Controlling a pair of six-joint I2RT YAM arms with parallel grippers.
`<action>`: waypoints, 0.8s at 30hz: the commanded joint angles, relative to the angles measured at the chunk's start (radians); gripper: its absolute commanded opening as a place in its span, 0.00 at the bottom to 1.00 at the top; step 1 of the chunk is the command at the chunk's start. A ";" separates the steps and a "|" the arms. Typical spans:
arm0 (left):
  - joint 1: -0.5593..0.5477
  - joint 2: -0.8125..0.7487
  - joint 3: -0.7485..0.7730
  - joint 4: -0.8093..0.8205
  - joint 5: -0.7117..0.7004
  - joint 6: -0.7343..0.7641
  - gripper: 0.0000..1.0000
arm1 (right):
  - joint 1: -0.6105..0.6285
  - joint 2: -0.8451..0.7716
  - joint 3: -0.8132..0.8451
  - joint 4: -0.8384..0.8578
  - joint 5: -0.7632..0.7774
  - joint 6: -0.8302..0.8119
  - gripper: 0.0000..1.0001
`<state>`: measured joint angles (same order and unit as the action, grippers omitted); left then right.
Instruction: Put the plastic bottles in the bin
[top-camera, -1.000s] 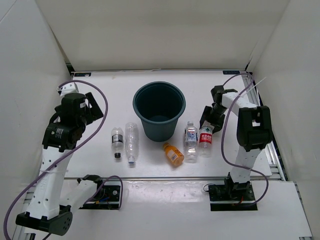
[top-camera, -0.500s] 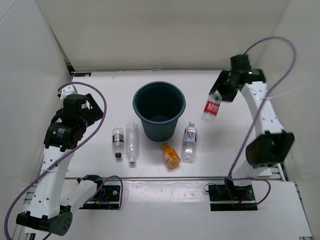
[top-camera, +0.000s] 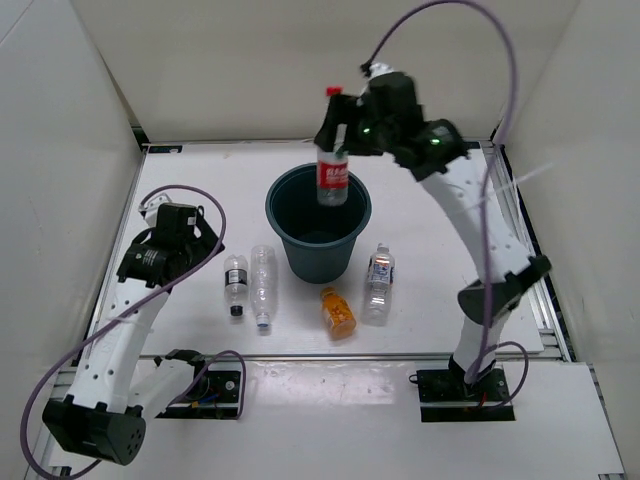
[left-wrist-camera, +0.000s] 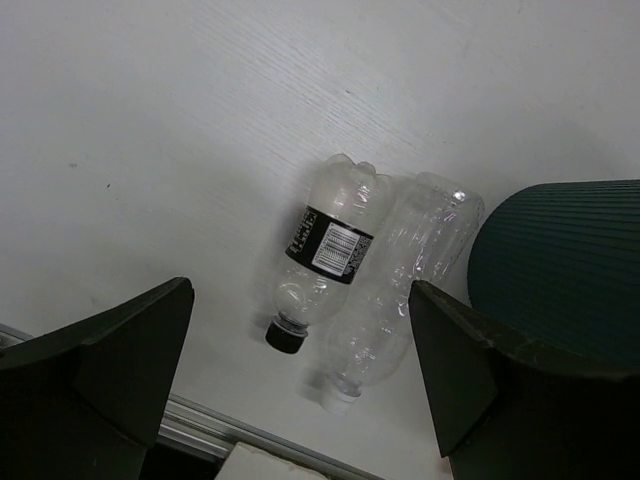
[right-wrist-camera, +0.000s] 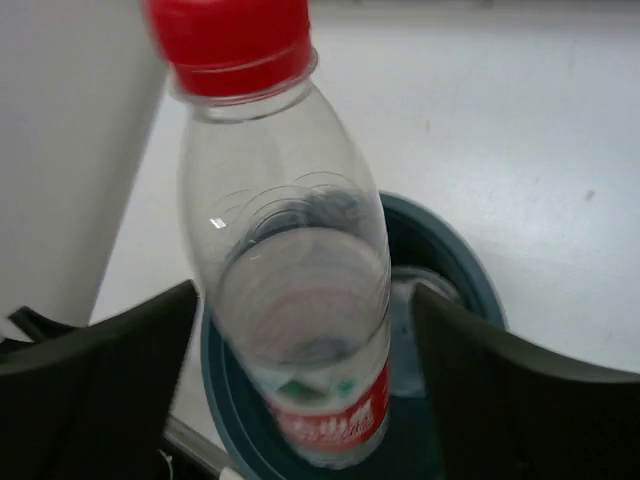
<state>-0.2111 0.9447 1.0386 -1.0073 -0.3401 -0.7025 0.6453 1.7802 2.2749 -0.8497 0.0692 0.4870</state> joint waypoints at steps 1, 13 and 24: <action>0.003 0.032 0.003 0.030 0.024 -0.045 1.00 | 0.047 0.013 0.006 -0.081 0.118 -0.027 1.00; 0.003 -0.029 -0.026 0.108 -0.017 0.003 1.00 | -0.398 -0.496 -0.697 -0.048 -0.086 0.108 1.00; 0.003 -0.060 -0.069 0.131 -0.027 0.044 1.00 | -0.412 -0.365 -1.192 0.167 -0.375 0.079 0.97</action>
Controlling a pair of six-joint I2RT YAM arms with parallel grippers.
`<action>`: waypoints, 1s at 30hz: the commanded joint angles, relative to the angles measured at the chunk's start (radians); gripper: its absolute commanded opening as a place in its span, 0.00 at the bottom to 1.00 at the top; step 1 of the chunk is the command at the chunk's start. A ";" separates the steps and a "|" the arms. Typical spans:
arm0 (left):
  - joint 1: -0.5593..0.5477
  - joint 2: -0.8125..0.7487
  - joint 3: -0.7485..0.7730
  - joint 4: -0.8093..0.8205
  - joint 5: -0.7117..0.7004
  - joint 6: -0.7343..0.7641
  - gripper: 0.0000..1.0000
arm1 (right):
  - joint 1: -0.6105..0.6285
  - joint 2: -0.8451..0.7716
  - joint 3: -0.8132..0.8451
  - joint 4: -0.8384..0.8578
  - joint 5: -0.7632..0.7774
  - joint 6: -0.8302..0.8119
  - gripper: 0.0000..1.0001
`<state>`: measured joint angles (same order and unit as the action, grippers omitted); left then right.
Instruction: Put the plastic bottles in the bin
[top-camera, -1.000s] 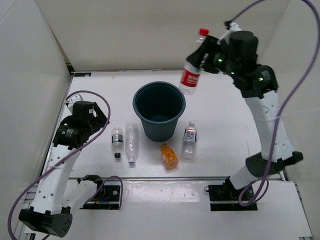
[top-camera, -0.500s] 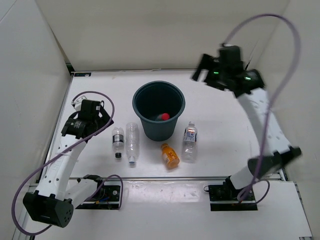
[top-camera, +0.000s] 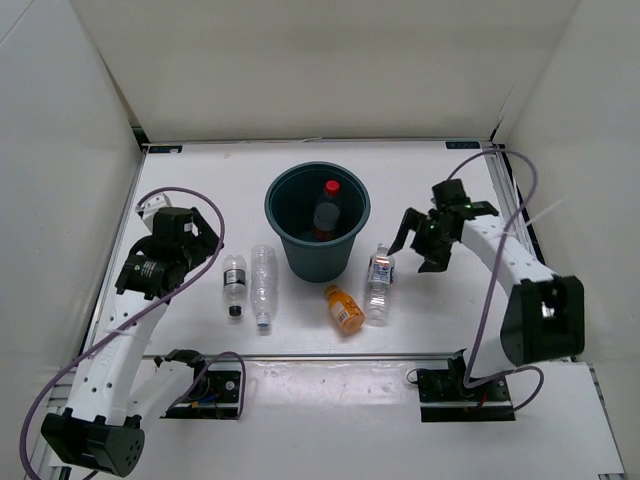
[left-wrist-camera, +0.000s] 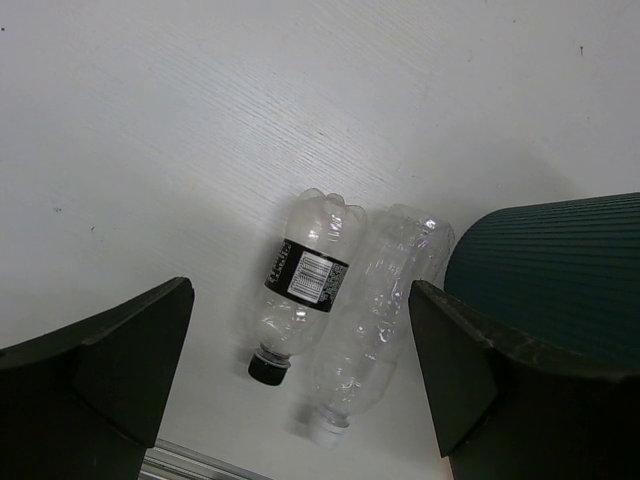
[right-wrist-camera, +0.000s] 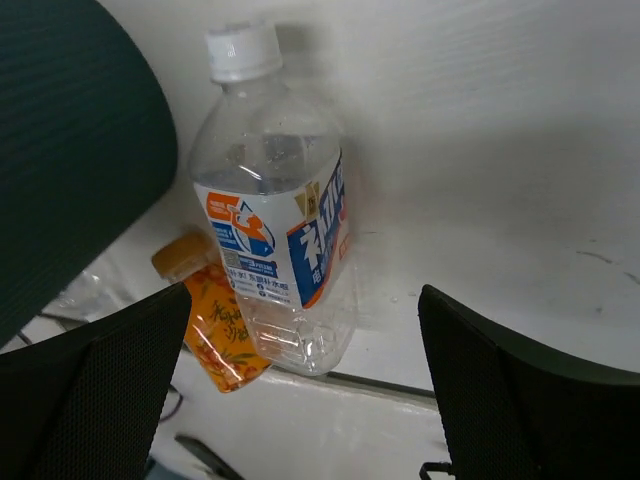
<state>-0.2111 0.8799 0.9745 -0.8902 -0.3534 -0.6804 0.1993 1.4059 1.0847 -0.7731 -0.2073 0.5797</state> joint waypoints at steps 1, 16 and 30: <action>0.003 0.005 -0.005 0.014 -0.003 0.022 1.00 | 0.057 0.031 -0.002 0.128 -0.098 -0.033 0.97; 0.012 -0.033 -0.046 -0.006 -0.004 0.031 1.00 | 0.111 0.349 0.014 0.117 -0.054 -0.035 0.76; 0.012 -0.044 -0.068 0.022 0.037 0.024 1.00 | 0.041 -0.121 0.606 -0.114 0.236 0.118 0.28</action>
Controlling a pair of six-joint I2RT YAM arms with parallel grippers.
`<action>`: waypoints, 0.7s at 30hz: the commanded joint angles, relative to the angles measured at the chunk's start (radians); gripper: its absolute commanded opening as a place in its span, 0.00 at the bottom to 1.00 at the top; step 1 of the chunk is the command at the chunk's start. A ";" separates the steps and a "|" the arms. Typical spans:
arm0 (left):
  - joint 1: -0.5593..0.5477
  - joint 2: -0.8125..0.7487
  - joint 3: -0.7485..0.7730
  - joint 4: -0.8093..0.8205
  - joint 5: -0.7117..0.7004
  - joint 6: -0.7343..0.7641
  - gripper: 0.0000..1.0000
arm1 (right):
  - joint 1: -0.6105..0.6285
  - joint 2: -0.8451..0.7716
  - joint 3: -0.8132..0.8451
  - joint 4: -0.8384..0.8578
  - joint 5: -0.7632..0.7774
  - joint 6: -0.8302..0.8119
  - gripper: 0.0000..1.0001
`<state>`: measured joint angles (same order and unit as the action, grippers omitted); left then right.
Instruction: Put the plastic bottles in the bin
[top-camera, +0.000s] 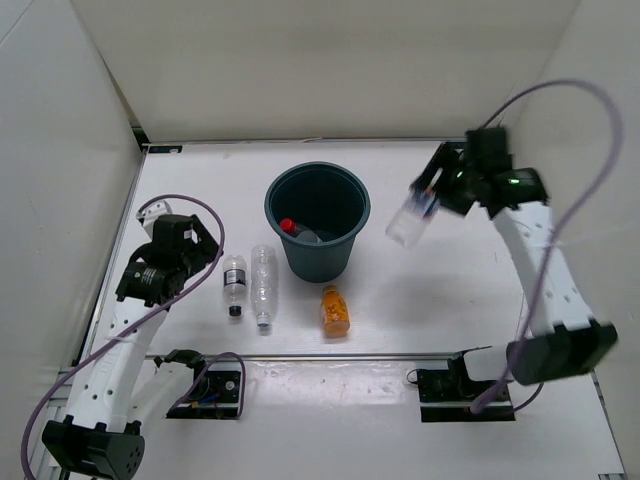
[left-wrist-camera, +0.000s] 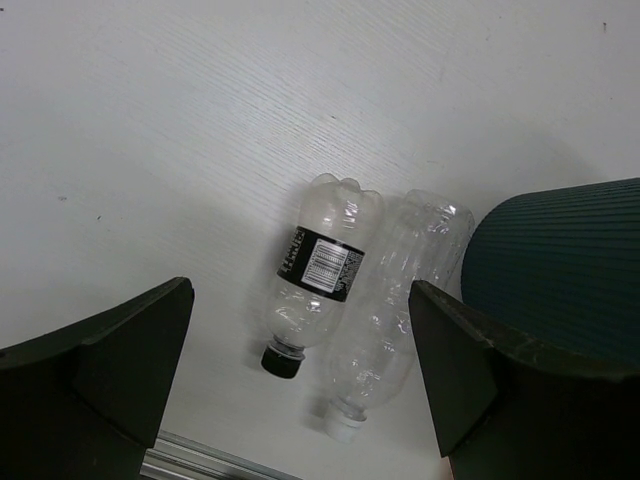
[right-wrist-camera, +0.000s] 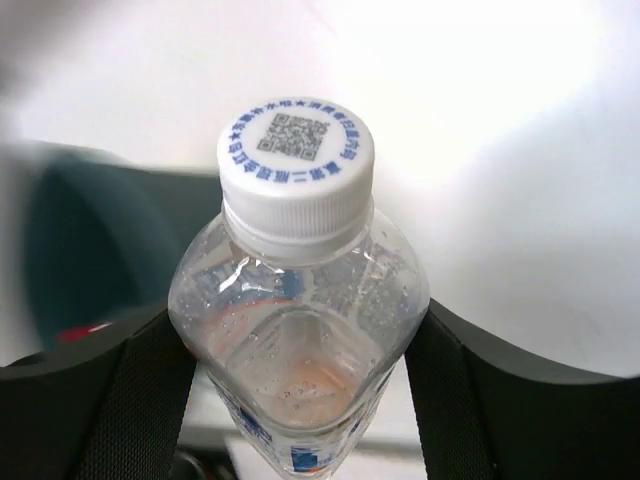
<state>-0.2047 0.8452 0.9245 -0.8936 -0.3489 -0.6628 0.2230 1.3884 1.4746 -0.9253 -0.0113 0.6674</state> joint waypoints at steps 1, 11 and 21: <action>0.005 -0.009 -0.027 0.053 0.065 0.015 1.00 | 0.028 -0.074 0.283 0.039 0.028 0.031 0.28; 0.005 -0.038 -0.159 0.261 0.143 0.065 1.00 | 0.419 0.343 0.748 0.043 0.224 -0.233 0.34; 0.005 -0.038 -0.242 0.353 0.277 0.134 1.00 | 0.527 0.261 0.670 0.010 0.359 -0.299 1.00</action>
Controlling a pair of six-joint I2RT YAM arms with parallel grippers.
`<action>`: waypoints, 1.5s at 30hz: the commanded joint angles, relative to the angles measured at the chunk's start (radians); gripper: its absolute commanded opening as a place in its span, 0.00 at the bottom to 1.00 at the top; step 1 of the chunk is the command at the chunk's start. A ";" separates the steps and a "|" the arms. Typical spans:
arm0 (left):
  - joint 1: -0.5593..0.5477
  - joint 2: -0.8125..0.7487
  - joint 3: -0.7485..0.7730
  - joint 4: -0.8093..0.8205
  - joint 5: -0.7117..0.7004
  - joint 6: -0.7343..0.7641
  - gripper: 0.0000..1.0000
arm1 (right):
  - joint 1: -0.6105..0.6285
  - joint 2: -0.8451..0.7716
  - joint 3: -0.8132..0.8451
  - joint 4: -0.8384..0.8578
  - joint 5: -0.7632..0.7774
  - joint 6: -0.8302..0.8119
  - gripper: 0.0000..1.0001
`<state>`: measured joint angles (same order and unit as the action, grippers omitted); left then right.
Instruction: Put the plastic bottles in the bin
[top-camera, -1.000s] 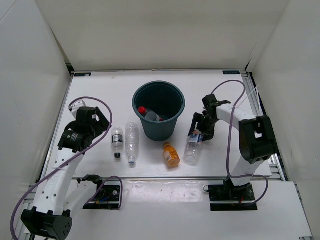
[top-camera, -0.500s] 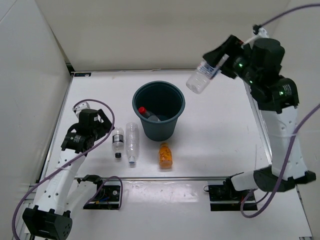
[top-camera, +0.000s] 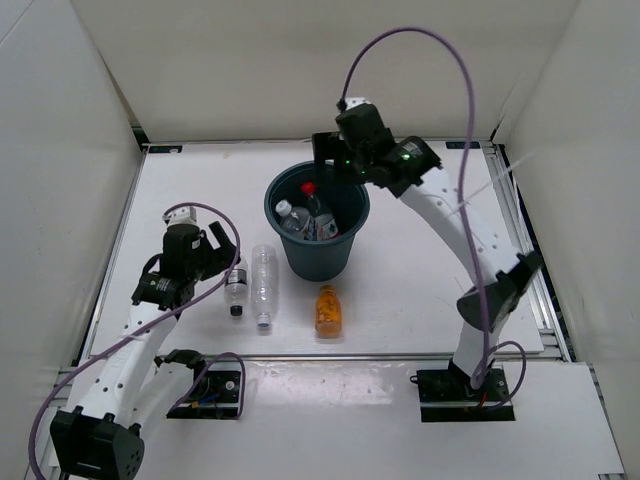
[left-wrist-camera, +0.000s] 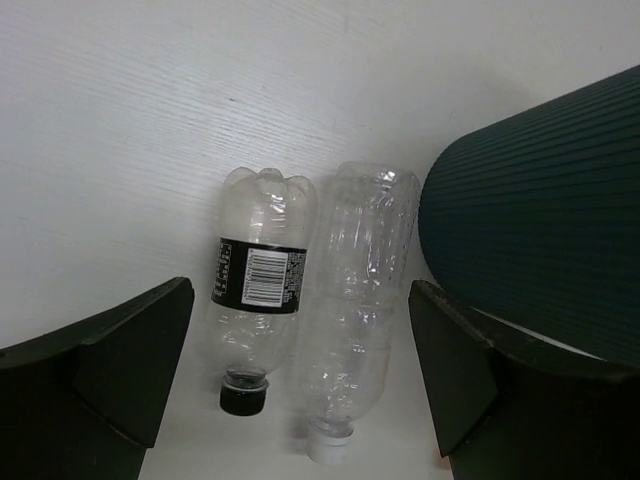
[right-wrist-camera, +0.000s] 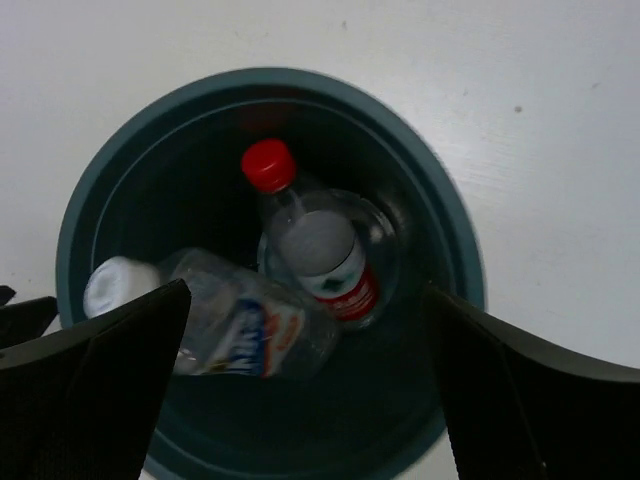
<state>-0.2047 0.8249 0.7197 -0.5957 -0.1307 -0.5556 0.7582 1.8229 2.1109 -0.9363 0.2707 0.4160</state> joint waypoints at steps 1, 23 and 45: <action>0.005 -0.018 -0.049 0.068 0.077 0.043 1.00 | -0.008 -0.188 0.034 0.021 0.078 -0.066 1.00; 0.005 0.243 -0.226 0.269 0.062 -0.038 0.65 | -0.036 -0.307 0.040 -0.137 0.007 -0.085 1.00; -0.107 0.282 0.575 0.186 -0.113 0.029 0.43 | -0.131 -0.326 -0.068 -0.128 -0.076 -0.034 1.00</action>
<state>-0.2607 1.0512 1.1412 -0.4404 -0.2031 -0.5499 0.6533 1.5249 2.0602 -1.0828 0.2249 0.3664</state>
